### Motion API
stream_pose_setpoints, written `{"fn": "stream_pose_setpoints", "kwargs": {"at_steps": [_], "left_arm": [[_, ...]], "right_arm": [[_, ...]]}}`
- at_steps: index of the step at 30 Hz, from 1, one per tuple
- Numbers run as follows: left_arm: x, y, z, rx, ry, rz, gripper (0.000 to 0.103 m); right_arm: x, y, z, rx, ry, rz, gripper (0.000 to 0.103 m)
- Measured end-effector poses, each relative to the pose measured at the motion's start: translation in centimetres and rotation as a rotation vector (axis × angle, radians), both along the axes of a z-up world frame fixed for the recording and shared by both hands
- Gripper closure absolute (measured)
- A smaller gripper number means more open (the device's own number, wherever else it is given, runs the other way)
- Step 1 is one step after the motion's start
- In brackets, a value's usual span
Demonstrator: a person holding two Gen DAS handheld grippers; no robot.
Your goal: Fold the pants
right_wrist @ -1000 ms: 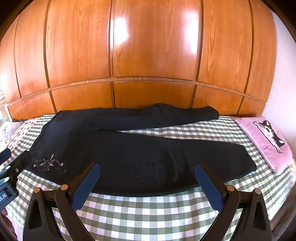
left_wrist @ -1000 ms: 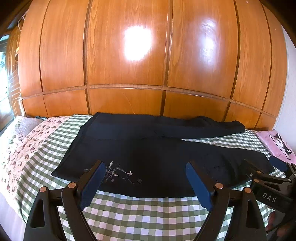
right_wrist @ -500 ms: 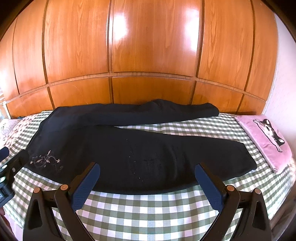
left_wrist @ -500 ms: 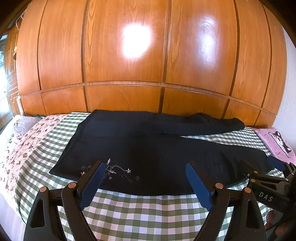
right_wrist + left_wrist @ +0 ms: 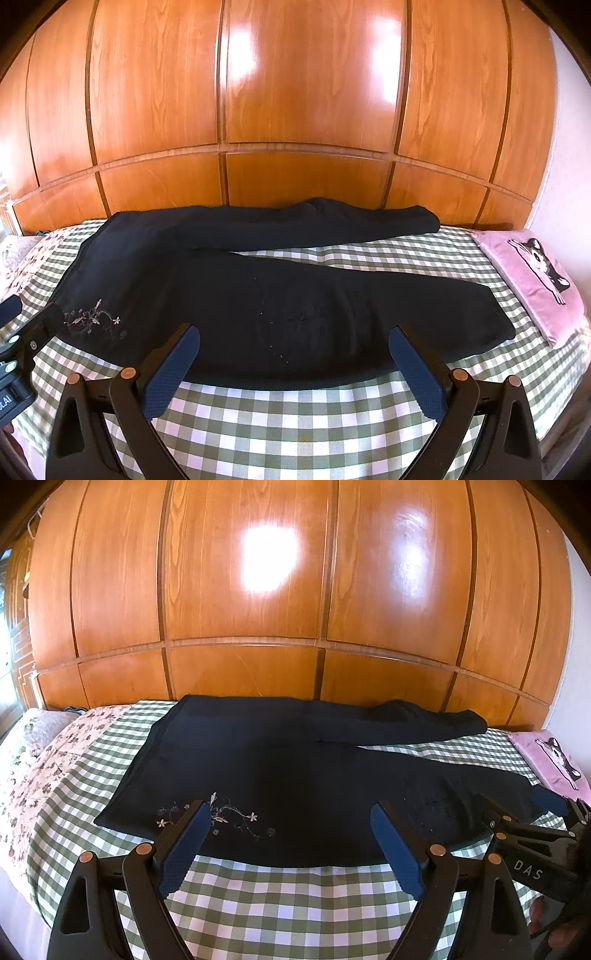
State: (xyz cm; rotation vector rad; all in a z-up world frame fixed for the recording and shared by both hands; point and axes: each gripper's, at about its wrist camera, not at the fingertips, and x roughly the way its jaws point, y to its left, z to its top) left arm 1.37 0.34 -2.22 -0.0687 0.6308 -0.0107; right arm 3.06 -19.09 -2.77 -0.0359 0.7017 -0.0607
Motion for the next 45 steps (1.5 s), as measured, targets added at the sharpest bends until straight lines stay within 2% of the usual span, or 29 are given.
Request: {"fn": "stream_pose_setpoints", "kwargs": {"at_steps": [15,24,30,34,42,45], "left_arm": [[0.2,0.2,-1.1,0.004,0.035,0.011,0.013],[0.2,1.0,-2.4,-0.026,0.071,0.005,0.013],[0.5,3.1,-3.8,-0.112,0.117,0.000,0.013],[0.7,5.4,-5.1,-0.161,0.154,0.022,0.001],[1.2,11.3,-7.9,-0.265,0.240,0.086,0.000],[1.7,13.8,-8.9,-0.313,0.254,0.129,0.000]], "right_arm": [[0.1,0.4,-1.1,0.010,0.021,0.018,0.000],[0.5,0.5,-1.8,0.020,0.043,0.017,0.000],[0.5,-0.6,-2.6,0.137,0.078,0.029,0.000],[0.6,-1.7,-3.6,0.183,0.101,0.027,0.000],[0.6,-4.3,-5.8,0.311,0.149,0.020,0.000],[0.2,-5.4,-6.4,0.323,0.168,0.021,0.000]]}}
